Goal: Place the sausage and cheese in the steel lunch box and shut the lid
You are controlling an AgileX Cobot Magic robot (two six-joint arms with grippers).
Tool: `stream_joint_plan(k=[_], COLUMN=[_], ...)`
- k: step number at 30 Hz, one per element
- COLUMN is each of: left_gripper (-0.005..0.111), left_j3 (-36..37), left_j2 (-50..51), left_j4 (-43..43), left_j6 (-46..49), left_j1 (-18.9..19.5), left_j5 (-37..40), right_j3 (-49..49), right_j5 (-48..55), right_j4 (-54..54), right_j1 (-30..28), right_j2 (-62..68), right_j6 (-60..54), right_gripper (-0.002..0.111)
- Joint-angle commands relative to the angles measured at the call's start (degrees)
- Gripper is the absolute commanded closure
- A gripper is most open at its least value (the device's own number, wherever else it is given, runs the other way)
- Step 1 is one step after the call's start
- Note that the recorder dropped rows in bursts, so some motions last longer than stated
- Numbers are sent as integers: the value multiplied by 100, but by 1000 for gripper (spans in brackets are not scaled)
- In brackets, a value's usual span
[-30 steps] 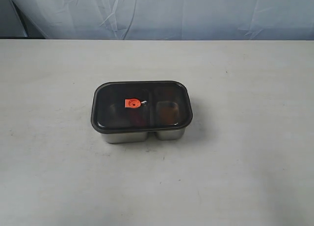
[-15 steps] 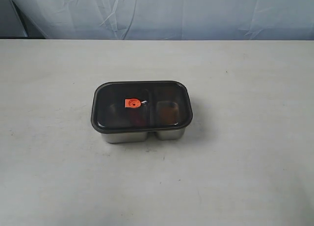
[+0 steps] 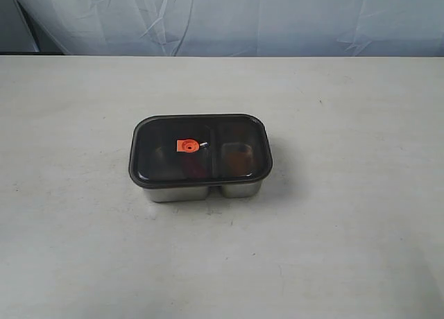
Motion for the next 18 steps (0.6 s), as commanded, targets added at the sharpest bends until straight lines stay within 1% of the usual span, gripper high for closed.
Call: stream_joint_plan(k=[1,18], left_gripper=[107,107], left_j3=[6,6], left_j2=[-28,-28], left_j4=[21,21], left_j6=[-15,-15], left_j1=[13,13], left_j5=[0,0], right_j3=[30,30], right_j5=[-79,-56], right_j4=[-7,43], right_j1=[-38,-38], right_j2=[-34,-34], right_j6=[-20,-10], right_gripper=[108,108])
